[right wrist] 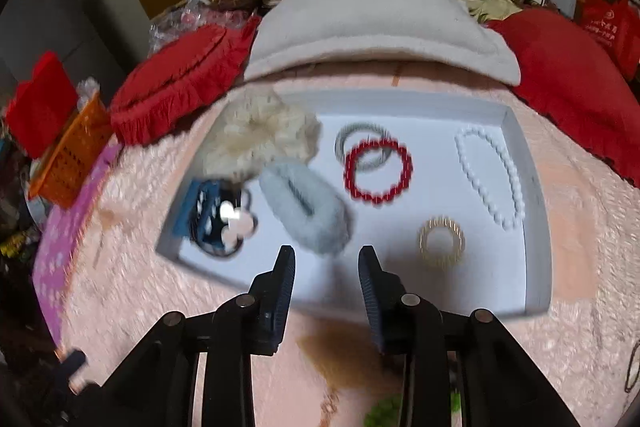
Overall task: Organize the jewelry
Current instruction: 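Move both tools back toward the bead bracelets beside the box, then grasp the brown wooden bead bracelet with the left tool while the right tool grasps the green bead bracelet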
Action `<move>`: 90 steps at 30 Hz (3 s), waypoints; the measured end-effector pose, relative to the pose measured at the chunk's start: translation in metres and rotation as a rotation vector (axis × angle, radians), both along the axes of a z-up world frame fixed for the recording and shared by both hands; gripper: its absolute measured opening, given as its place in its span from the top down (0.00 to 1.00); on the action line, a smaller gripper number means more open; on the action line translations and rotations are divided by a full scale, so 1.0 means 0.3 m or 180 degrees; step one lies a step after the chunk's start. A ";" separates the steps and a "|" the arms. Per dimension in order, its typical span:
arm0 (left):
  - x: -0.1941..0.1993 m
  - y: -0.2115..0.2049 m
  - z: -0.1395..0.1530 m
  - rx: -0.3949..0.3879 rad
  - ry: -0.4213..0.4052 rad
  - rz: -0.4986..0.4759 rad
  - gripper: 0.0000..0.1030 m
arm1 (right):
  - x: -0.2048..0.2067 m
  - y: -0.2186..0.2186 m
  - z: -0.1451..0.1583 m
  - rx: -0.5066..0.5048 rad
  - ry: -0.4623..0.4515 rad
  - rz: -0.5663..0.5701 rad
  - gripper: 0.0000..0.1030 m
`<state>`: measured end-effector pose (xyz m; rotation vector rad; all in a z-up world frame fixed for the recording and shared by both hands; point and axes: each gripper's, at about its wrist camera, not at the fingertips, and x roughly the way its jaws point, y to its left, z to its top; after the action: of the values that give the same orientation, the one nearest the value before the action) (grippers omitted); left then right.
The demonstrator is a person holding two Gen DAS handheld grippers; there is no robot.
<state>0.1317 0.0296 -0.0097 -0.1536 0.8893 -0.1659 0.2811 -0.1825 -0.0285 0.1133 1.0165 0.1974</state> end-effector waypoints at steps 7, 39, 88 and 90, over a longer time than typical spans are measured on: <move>-0.041 -0.016 0.006 0.0066 -0.0001 0.0001 0.54 | 0.007 0.086 -0.097 -0.0102 0.0122 -0.0006 0.70; -0.225 -0.059 0.106 0.0096 -0.0132 0.0068 0.54 | -0.641 -0.187 -0.095 0.0432 -0.0364 -0.0937 0.69; -0.018 -0.137 -0.061 0.0076 0.0354 -0.0281 0.54 | -0.437 -0.263 -0.143 0.0312 0.0060 -0.0449 0.59; 0.026 -0.194 -0.076 0.0185 0.0364 -0.0405 0.54 | -0.440 -0.296 -0.167 0.0464 0.0114 -0.0527 0.59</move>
<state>0.1396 -0.0285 -0.0326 -0.0525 1.0174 -0.2514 0.1492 -0.2714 -0.0785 0.3333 1.0227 0.1183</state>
